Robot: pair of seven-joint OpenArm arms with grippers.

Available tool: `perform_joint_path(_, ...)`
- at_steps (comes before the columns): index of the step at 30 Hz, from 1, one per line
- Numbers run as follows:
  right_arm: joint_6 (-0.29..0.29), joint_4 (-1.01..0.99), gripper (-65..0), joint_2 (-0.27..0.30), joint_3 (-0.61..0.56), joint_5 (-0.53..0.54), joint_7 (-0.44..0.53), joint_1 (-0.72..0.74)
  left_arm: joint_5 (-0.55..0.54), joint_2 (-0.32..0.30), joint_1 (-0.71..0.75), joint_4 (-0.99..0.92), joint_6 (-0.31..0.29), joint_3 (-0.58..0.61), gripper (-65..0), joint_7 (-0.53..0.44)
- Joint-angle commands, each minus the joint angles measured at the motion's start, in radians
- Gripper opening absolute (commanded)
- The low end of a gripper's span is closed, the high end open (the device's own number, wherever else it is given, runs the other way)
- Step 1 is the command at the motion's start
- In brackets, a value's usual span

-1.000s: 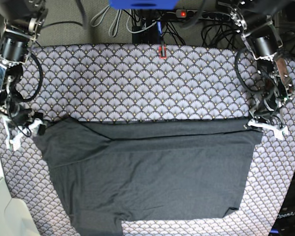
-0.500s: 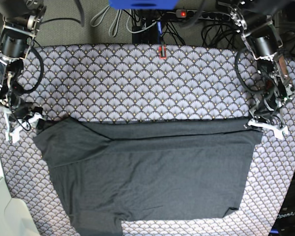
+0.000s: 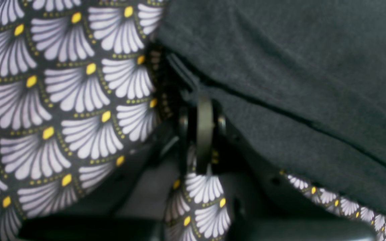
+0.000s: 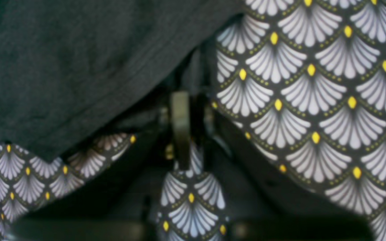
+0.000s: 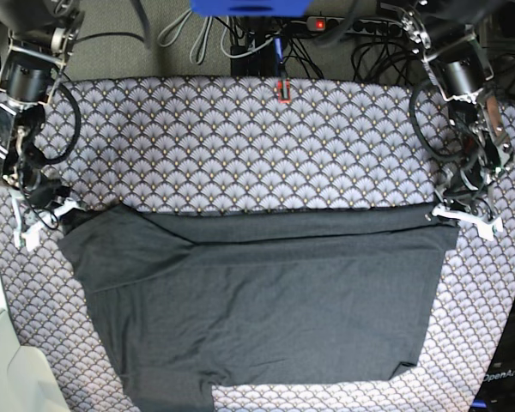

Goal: Fold the T-shirt properly
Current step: 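Grasp the folded edge again with both grippers and lift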

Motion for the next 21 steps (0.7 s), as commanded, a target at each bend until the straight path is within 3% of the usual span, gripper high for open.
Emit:
perform_joint_path(1, 0.006, 0.017, -65.0, 0.010, 0.001, 0.009, 0.014, 0.016, -0.012, -0.018, -0.006, 0.019, -0.007, -0.001, -64.5, -0.014)
perform_joint_path(6, 0.009, 0.037, -65.0, 0.011, 0.006, 0.014, 0.014, -0.002, -0.006, -0.018, -0.002, 0.019, -0.009, -0.001, -64.5, -0.014)
perform_joint_path(11, 0.009, 0.219, -65.0, 0.013, 0.006, 0.014, 0.014, -0.096, -0.013, -0.044, 0.049, 0.099, -0.009, 0.002, -64.5, -0.013)
perform_joint_path(21, 0.009, 0.471, -65.0, 0.014, 0.008, 0.014, 0.012, -0.273, -0.013, -0.049, 0.121, 0.360, -0.009, -0.053, -64.5, 0.199)
